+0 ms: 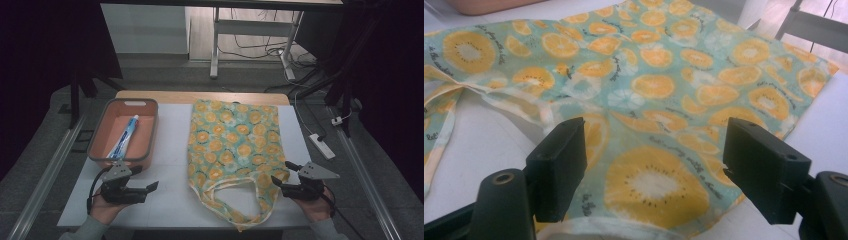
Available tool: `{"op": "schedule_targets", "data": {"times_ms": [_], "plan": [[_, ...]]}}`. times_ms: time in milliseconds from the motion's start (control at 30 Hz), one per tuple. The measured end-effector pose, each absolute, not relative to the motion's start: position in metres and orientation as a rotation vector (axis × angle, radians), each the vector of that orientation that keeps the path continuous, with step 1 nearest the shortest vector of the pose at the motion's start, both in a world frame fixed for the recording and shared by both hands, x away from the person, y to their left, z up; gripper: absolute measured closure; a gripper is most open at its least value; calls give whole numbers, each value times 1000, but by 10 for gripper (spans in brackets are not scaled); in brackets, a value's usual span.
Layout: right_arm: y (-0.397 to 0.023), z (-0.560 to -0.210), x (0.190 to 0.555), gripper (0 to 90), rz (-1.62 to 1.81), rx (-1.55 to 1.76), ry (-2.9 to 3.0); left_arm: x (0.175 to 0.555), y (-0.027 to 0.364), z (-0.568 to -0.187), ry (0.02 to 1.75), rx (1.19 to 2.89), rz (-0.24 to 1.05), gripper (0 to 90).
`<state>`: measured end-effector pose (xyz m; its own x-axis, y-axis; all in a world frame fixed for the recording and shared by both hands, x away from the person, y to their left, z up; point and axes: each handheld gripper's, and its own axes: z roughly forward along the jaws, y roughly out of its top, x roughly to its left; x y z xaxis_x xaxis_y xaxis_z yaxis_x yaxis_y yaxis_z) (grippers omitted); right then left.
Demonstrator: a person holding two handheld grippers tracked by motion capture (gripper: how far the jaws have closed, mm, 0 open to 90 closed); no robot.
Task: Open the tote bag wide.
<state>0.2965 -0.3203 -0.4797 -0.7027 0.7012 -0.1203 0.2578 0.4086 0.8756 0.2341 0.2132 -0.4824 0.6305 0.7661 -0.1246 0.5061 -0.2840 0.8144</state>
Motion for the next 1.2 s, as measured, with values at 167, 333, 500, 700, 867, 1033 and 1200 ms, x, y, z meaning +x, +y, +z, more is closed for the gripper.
{"op": "schedule_targets", "data": {"times_ms": [167,333,500,700,867,1033,1200], "plan": [[-316,-473,295,261,1240,801,2192,237,199,-475,942,1990,362,195],[-308,-469,294,262,1237,777,2208,244,175,-473,865,2047,330,205],[-300,-467,291,263,1246,745,2221,251,144,-472,754,2133,309,218],[-300,-457,286,265,1281,736,2203,259,113,-473,643,2220,266,228],[-296,-455,283,267,1295,723,2210,264,93,-482,567,2288,210,227],[-292,-457,281,268,1286,717,2231,257,81,-489,474,2336,163,222],[-292,-459,281,270,1291,720,2238,253,76,-494,414,2373,141,228]]}}
